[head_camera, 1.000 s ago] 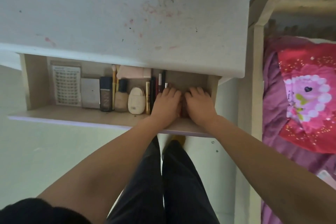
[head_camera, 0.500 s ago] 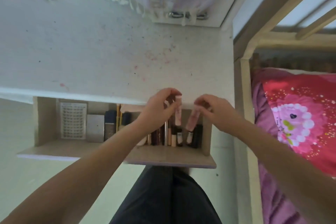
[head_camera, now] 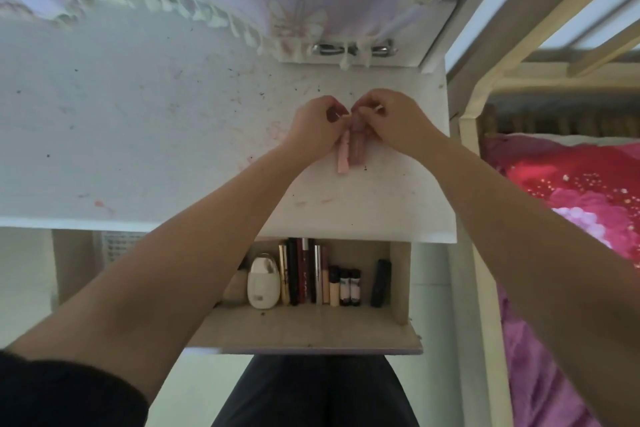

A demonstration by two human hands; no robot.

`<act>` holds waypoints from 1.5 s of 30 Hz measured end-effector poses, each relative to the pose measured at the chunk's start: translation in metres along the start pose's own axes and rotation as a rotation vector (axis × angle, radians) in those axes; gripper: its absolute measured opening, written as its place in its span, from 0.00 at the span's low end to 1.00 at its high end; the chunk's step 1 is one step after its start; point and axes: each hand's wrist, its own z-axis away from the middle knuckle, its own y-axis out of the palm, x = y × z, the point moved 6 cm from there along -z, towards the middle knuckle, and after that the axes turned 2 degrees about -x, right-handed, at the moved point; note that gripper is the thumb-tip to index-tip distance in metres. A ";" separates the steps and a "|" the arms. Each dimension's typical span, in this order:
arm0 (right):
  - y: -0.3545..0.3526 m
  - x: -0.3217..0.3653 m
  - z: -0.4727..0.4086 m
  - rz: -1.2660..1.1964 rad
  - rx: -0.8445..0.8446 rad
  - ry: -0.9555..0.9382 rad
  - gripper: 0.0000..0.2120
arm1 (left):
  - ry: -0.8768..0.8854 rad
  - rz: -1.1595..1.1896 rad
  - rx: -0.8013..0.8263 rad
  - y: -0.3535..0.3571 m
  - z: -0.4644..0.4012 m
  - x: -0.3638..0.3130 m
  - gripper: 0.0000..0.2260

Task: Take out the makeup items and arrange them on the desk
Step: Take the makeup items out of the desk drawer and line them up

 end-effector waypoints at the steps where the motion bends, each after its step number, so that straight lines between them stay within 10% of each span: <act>1: 0.001 -0.001 0.002 -0.004 -0.023 0.004 0.09 | -0.003 -0.008 -0.007 0.001 0.001 0.001 0.08; 9: -0.017 0.008 0.077 -0.018 -0.160 -0.041 0.10 | 0.080 0.084 -0.137 -0.015 0.080 -0.003 0.13; 14: 0.076 -0.015 0.200 0.042 0.220 -0.044 0.09 | 0.199 -0.161 0.258 0.065 0.203 0.054 0.10; 24: 0.174 -0.075 0.208 0.401 0.514 0.221 0.16 | 0.253 -0.769 0.360 0.152 0.202 0.103 0.22; 45: 0.066 -0.037 0.196 -0.017 0.348 0.054 0.05 | 0.089 -0.294 0.612 0.091 0.204 0.087 0.11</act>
